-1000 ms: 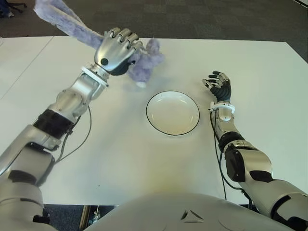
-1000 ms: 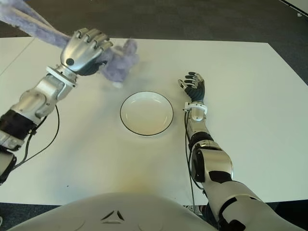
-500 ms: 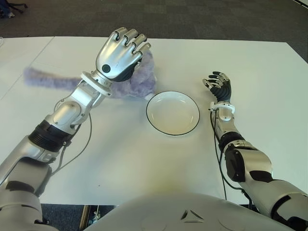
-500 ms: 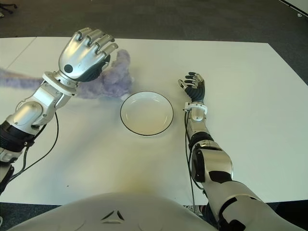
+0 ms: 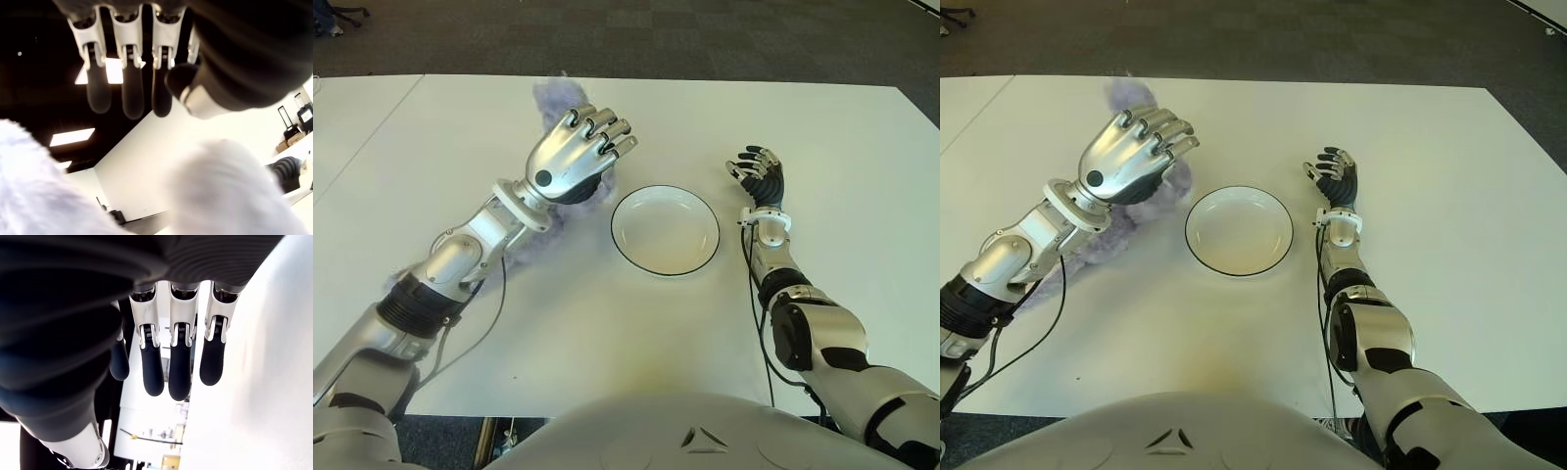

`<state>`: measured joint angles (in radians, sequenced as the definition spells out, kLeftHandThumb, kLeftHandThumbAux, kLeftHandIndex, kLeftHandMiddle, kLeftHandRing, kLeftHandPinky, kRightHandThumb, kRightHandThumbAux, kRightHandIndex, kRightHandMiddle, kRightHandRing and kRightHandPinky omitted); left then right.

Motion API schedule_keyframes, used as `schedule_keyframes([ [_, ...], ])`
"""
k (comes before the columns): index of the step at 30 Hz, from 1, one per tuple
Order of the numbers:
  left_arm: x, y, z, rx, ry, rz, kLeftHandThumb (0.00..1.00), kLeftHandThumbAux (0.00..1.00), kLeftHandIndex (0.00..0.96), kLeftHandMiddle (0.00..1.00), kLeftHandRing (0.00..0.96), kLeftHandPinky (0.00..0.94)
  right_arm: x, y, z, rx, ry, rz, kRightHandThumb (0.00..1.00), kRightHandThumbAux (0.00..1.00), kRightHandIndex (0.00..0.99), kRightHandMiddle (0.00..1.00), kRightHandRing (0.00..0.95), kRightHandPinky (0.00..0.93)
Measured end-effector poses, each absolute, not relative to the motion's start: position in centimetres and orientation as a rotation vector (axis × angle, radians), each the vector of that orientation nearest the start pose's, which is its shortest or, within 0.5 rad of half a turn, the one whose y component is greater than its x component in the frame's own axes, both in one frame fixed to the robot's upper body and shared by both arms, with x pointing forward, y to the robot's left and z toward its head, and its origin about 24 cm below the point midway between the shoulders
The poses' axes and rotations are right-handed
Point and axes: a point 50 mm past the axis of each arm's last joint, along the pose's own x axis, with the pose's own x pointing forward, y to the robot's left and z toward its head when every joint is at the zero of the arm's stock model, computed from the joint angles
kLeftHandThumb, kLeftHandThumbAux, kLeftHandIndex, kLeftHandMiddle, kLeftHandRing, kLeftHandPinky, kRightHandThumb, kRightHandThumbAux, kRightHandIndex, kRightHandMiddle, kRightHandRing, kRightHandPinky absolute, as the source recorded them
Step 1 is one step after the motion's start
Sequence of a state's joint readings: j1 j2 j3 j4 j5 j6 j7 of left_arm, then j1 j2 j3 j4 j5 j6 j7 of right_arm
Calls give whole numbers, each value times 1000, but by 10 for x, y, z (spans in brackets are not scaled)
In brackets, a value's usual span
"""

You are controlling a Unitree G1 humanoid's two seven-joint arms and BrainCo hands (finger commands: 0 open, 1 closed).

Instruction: Put the doll into the plate.

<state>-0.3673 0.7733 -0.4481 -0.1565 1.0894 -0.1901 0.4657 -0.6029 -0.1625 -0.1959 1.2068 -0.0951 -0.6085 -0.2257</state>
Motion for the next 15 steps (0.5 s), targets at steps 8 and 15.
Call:
schedule_keyframes([
  [8,263,129,157,1557,-1169,-123,747,696,442,799,811,834,330,-201,13,-150,-18,-266,259,813,263,345,366,368],
  [15,262,122,156,1513,-1198,-159,747,695,442,805,816,838,330,-201,13,-150,-17,-266,261,816,261,345,367,369],
])
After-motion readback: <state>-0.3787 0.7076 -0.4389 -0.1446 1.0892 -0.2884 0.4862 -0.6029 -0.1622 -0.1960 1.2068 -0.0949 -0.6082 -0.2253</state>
